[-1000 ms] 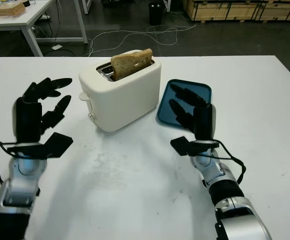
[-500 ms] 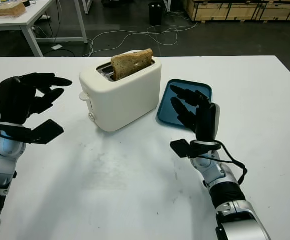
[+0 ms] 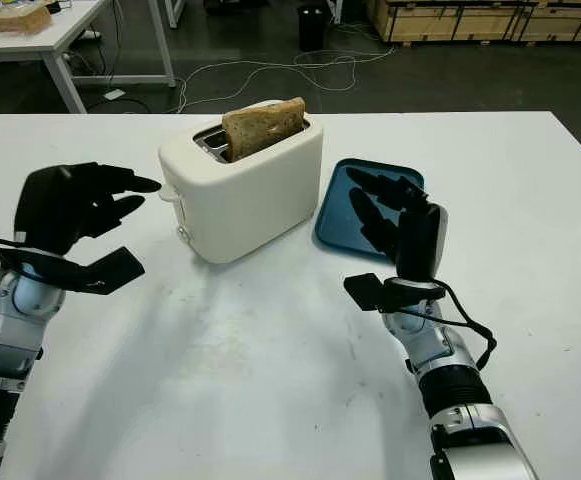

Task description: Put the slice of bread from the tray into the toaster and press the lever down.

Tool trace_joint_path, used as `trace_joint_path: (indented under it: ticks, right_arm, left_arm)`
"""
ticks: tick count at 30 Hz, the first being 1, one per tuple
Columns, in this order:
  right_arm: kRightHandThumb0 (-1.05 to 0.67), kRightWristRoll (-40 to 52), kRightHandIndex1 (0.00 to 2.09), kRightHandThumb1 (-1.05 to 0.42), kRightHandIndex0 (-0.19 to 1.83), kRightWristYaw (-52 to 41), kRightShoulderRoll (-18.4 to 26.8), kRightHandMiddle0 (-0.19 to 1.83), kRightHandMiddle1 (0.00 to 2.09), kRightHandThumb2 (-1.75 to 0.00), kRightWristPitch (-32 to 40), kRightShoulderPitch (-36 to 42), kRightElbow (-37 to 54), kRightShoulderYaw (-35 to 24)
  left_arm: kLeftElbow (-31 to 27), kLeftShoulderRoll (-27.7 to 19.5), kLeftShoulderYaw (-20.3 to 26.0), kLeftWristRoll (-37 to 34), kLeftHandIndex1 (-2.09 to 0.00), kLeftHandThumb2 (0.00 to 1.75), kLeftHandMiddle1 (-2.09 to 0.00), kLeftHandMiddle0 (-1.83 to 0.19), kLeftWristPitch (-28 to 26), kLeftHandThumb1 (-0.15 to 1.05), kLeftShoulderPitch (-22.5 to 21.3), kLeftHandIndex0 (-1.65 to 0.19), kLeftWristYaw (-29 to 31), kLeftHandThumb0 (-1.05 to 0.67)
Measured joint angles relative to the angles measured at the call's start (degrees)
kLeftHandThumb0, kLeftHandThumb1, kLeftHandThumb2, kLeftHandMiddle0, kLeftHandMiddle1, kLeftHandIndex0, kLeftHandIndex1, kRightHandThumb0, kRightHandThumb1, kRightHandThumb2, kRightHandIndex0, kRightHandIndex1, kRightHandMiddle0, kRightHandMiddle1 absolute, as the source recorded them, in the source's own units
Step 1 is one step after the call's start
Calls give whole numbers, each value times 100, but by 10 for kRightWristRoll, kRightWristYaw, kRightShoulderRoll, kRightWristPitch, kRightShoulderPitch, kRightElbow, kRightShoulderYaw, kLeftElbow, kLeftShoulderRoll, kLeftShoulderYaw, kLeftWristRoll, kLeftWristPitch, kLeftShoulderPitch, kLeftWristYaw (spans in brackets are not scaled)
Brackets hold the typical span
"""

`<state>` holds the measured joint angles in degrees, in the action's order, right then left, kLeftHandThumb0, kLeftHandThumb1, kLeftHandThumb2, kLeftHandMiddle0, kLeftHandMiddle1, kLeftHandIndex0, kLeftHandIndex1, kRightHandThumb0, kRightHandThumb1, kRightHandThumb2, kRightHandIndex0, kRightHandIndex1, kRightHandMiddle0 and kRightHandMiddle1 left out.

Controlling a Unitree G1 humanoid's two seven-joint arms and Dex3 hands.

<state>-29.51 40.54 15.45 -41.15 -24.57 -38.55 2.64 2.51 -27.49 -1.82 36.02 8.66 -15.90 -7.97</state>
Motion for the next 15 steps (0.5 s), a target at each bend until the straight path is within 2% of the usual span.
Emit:
trace_joint_path:
  ticks: [15]
  right_arm:
    - [-46, -1, 44, -92, 100, -1, -1, 105, 0, -31, 10, 8, 8, -1]
  left_arm:
    - [50, 0, -22, 8, -3, 9, -158, -78, 20, 92, -38, -115, -9, -12]
